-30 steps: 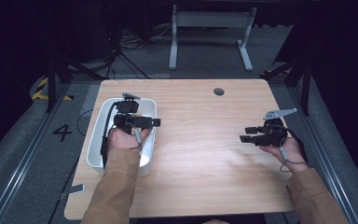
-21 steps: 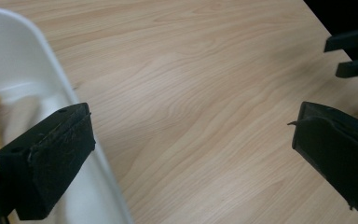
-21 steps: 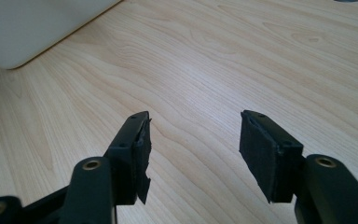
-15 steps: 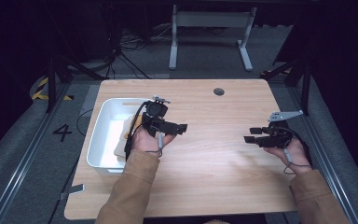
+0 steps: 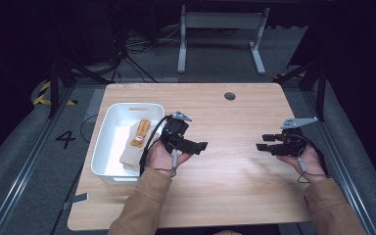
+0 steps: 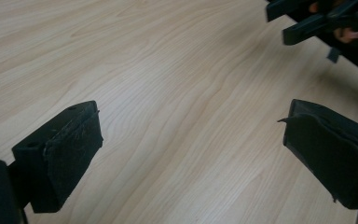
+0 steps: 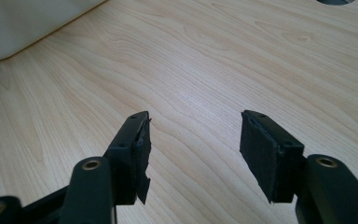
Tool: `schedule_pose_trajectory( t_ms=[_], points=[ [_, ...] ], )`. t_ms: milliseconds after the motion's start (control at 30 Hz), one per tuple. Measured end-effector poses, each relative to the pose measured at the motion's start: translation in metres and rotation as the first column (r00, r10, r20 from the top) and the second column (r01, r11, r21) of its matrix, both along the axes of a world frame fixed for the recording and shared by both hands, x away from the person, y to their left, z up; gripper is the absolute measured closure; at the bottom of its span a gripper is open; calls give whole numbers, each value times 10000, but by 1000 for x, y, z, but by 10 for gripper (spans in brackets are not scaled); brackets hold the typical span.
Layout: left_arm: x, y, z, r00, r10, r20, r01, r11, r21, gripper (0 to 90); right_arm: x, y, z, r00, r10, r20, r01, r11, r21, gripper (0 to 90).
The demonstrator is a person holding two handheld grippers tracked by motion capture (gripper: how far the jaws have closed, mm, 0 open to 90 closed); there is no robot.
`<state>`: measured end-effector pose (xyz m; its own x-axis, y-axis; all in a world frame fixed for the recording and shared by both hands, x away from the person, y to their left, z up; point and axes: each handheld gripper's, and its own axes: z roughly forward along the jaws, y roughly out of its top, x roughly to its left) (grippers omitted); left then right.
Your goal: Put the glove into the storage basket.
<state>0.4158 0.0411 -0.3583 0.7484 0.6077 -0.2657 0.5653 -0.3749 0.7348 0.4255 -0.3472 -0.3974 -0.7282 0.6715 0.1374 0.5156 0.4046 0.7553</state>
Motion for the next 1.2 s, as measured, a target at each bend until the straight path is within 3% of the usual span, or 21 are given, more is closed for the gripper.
schedule_pose_trajectory(
  t_ms=[100,167,233,367,533,600,700,933,1033,1100,1133,1200],
  points=[
    [0,-3,-3,9992,-395,11,395,9992,29,50,0,3,-3,9998,175,1,-175,9998,-43,431],
    [-3,-8,-5,9983,-551,197,550,9985,50,54,-1,4,-4,9998,218,-24,-218,9997,-112,431],
    [-8,-14,-7,9960,-783,431,799,9962,-360,74,0,4,-4,9997,258,-1,-258,9996,-119,430],
    [-14,-25,-12,9902,-1152,792,1173,9928,-233,93,1,2,-4,9998,188,33,-188,9998,-18,429],
    [-14,-31,-20,9868,-1533,531,1544,9878,-183,83,1,2,-5,9998,184,-2,-184,9998,-15,427],
    [-11,-35,-27,9849,-1721,165,1720,9850,115,82,2,2,-6,9997,232,13,-232,9997,-45,426],
    [-8,-34,-34,9776,-2103,-66,2103,9776,48,87,3,2,-9,9998,220,-26,-220,9998,-40,425],
    [-14,-37,-43,9681,-2504,134,2503,9681,83,86,4,2,-14,9997,250,-86,-251,9996,-120,420],
    [-23,-40,-57,9643,-2617,404,2614,9651,131,90,5,2,-20,9995,263,-156,-266,9995,-192,419],
    [-24,-41,-61,9643,-2629,328,2624,9648,207,91,6,2,-21,9994,293,-195,-297,9994,-194,419],
    [-25,-42,-69,9687,-2447,427,2430,9692,409,91,7,3,-23,9993,289,-232,-294,9993,-226,419],
    [-24,-43,-75,9709,-2372,333,2360,9711,355,102,7,4,-25,9991,304,-286,-312,9991,-281,419]
  ],
)
